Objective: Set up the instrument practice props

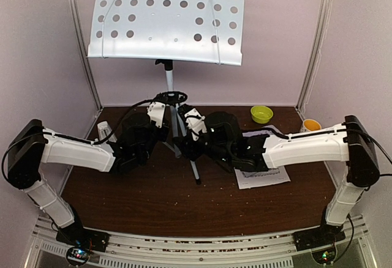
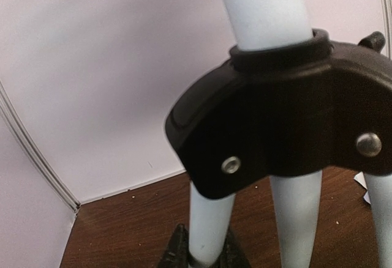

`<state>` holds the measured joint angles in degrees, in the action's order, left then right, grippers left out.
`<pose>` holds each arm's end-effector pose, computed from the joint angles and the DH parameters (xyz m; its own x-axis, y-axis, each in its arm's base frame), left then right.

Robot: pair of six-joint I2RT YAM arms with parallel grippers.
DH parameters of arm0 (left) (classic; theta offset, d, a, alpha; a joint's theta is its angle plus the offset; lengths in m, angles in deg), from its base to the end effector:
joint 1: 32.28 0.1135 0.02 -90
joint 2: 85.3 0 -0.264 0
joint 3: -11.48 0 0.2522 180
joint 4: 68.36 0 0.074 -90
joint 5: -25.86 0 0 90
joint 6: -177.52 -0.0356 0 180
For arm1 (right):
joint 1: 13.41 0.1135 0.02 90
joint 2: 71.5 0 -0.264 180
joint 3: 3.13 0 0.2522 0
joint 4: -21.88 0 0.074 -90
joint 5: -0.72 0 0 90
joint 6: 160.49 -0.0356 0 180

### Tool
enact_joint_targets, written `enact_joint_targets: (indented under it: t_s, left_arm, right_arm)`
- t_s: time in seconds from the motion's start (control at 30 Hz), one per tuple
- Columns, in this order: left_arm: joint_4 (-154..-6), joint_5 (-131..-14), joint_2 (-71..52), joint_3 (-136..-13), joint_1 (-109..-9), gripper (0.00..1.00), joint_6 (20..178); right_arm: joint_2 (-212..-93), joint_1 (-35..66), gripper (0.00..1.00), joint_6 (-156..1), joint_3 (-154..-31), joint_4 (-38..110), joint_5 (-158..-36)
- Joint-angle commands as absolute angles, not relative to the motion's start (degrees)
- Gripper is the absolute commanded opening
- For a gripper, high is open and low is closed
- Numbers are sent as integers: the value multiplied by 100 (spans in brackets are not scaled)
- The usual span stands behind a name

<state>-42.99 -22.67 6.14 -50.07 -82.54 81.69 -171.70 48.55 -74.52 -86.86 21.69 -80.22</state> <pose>0.2391 -0.2507 0.2438 -0.0345 0.1605 -0.9864 0.1585 0.9754 0.1532 0.1993 0.3622 0.2712 -0.1877 -0.2048 -0.9606 -0.7893 0.6135 0.0234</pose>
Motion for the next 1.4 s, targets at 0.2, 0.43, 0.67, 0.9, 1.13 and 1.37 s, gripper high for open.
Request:
enact_joint_targets:
  t_s: [0.2,0.43,0.67,0.9,1.13,1.37]
  left_arm:
    - [-5391,-2084,882,-4791,-8273,0,8983]
    - [-5404,-2116,886,-4831,-8273,0,8896]
    - [-5494,-2123,777,-4731,-8273,0,8652]
    - [-5499,-2245,515,-4281,-8273,0,8254]
    - [-5486,-2545,295,-3874,-8273,0,7858]
    - [-5271,-2648,723,-3927,-8236,0,7552]
  right_arm:
    - [-17687,4629,53,-7666,-8825,1606,-7641]
    - [-17846,4481,36,-7743,-9026,1821,-7610]
    - [-17489,4325,1,-7688,-8738,1953,-7652]
    - [-16995,4261,0,-7506,-8279,2151,-7571]
    - [-16618,4236,0,-7558,-7799,2346,-7592]
    - [-16976,3928,0,-7615,-7916,2521,-7762]
